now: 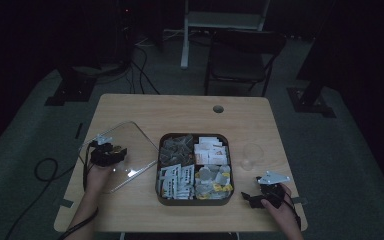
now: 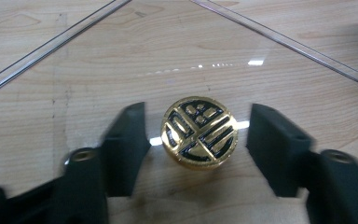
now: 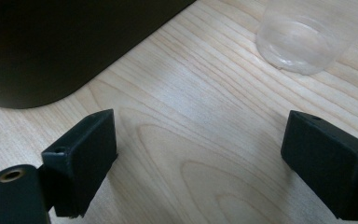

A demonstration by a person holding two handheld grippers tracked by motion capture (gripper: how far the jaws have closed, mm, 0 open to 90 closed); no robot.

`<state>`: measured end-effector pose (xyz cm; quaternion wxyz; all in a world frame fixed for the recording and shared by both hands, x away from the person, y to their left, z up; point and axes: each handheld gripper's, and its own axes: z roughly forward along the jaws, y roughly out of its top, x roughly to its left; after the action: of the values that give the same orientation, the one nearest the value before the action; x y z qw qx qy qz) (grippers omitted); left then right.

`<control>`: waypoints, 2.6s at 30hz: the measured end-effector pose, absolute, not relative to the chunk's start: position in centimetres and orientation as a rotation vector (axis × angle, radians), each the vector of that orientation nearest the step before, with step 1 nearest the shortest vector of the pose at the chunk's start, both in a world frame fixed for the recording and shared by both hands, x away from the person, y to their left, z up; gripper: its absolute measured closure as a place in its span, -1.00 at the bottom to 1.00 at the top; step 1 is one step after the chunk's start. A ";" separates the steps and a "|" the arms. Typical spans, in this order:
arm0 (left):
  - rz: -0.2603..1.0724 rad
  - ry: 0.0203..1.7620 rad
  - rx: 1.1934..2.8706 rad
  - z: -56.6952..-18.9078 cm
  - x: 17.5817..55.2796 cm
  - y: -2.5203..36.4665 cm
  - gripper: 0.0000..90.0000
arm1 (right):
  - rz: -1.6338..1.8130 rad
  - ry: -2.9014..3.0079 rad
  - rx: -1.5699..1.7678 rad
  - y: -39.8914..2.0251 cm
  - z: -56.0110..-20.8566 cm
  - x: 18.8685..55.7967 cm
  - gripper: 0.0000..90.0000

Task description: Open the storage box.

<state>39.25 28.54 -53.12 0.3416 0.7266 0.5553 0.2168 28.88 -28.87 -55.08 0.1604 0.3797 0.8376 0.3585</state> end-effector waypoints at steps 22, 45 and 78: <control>0.610 1.242 1.914 -50.2 37.0 28.4 -0.99 | 1.024 2.392 1.084 -28.9 -55.1 28.9 -0.78; 0.498 0.979 2.081 -50.9 33.7 26.7 -0.99 | 1.024 2.392 1.084 -28.9 -55.1 28.9 -0.78; 0.367 0.785 2.180 -52.4 27.9 23.1 -0.99 | 1.025 2.392 1.084 -28.9 -55.1 28.9 -0.78</control>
<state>27.93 23.12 -52.39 0.3876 0.8567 0.3085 0.1441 28.88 -28.87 -55.09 0.1607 0.3795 0.8375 0.3588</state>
